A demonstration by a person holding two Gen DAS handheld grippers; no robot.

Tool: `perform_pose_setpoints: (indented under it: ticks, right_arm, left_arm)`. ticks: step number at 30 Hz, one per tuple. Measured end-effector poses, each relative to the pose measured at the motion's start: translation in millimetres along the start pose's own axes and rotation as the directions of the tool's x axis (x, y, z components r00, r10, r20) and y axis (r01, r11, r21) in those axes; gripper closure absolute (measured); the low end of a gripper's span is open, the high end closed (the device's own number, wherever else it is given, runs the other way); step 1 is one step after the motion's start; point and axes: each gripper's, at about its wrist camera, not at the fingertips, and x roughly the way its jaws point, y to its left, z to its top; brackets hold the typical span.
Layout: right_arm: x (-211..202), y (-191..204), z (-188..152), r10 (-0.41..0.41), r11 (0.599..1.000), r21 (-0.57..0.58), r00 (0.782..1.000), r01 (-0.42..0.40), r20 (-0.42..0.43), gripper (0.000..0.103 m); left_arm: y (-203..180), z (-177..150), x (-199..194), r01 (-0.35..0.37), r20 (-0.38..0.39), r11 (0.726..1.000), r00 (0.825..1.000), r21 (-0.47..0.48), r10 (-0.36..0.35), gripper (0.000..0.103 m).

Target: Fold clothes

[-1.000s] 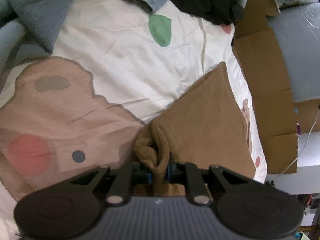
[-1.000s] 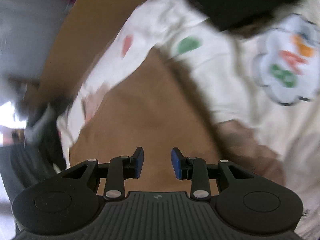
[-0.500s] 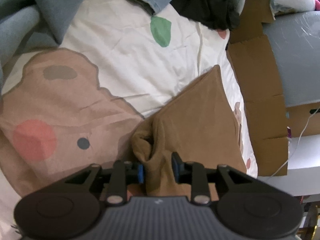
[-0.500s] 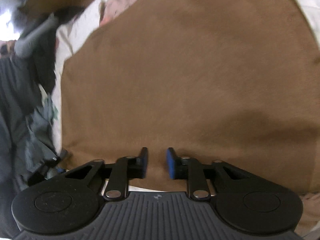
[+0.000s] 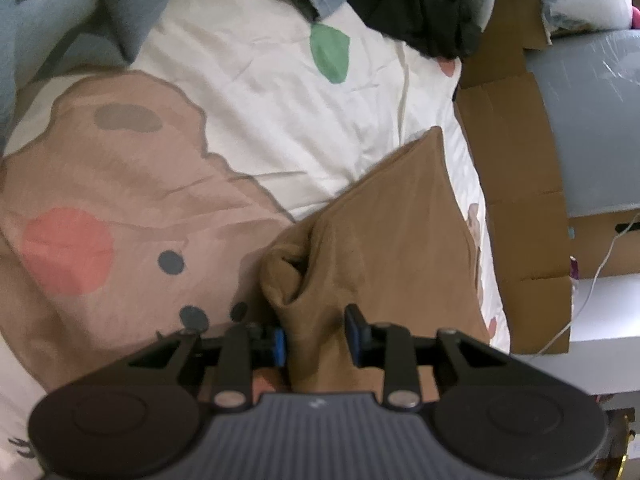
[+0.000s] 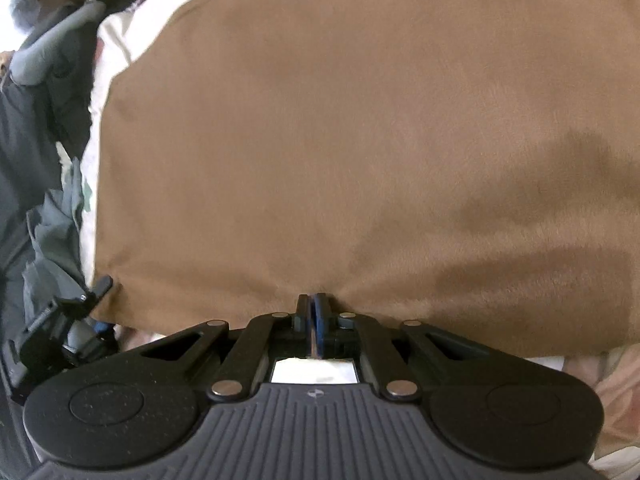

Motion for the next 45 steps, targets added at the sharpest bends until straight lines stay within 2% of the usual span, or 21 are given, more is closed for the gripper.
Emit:
perform_pose_setpoints:
  ticks: [8, 14, 19, 23, 25, 30, 34, 39, 45]
  right_arm:
    - [-1.0, 24.4, -0.2, 0.006, 0.999, -0.035, 1.0, -0.006, 0.003, 0.1]
    - [-7.9, 40.5, 14.1, 0.016, 0.998, -0.06, 0.997, -0.012, 0.076, 0.1]
    - [8.4, 41.0, 5.8, -0.051, 0.996, -0.065, 0.999, 0.052, 0.019, 0.098]
    - [13.0, 37.8, -9.5, -0.057, 0.996, -0.073, 0.998, 0.055, -0.015, 0.097]
    - [13.8, 37.5, -11.9, -0.061, 0.996, -0.071, 0.998, 0.059, -0.024, 0.098]
    - [14.3, 37.7, -14.5, -0.073, 0.996, -0.06, 0.996, 0.071, -0.041, 0.097]
    - [5.1, 45.7, -5.3, -0.057, 0.998, -0.036, 0.998, 0.056, -0.028, 0.1]
    - [-7.5, 45.4, 7.9, -0.033, 0.999, -0.007, 0.999, 0.033, 0.04, 0.099]
    - [1.9, 45.2, 1.2, -0.034, 0.999, -0.013, 0.999, 0.034, -0.005, 0.1]
  left_arm:
    - [-1.1, 1.3, 8.4, 0.008, 0.011, 1.0, 1.0, -0.011, -0.008, 0.073]
    - [-0.5, 1.2, 8.2, 0.016, 0.008, 1.0, 1.0, -0.018, -0.016, 0.075]
    - [-0.9, 0.9, 3.5, 0.021, 0.014, 1.0, 1.0, -0.021, -0.02, 0.078]
    - [-1.5, 1.3, 0.3, 0.025, 0.022, 0.999, 0.999, -0.02, -0.025, 0.083]
    - [-1.8, 1.7, 0.6, 0.022, 0.019, 1.0, 1.0, -0.016, -0.022, 0.084]
    - [-0.6, 2.7, -1.7, 0.027, 0.021, 0.999, 0.999, -0.024, -0.027, 0.092]
    - [-1.7, 2.1, -6.2, 0.045, 0.033, 0.999, 0.998, -0.026, -0.044, 0.095]
    - [-9.4, 1.0, -12.0, 0.071, 0.045, 0.997, 0.997, -0.012, -0.07, 0.096]
    - [-24.0, 1.5, -17.6, 0.109, 0.043, 0.994, 0.993, 0.005, -0.109, 0.096]
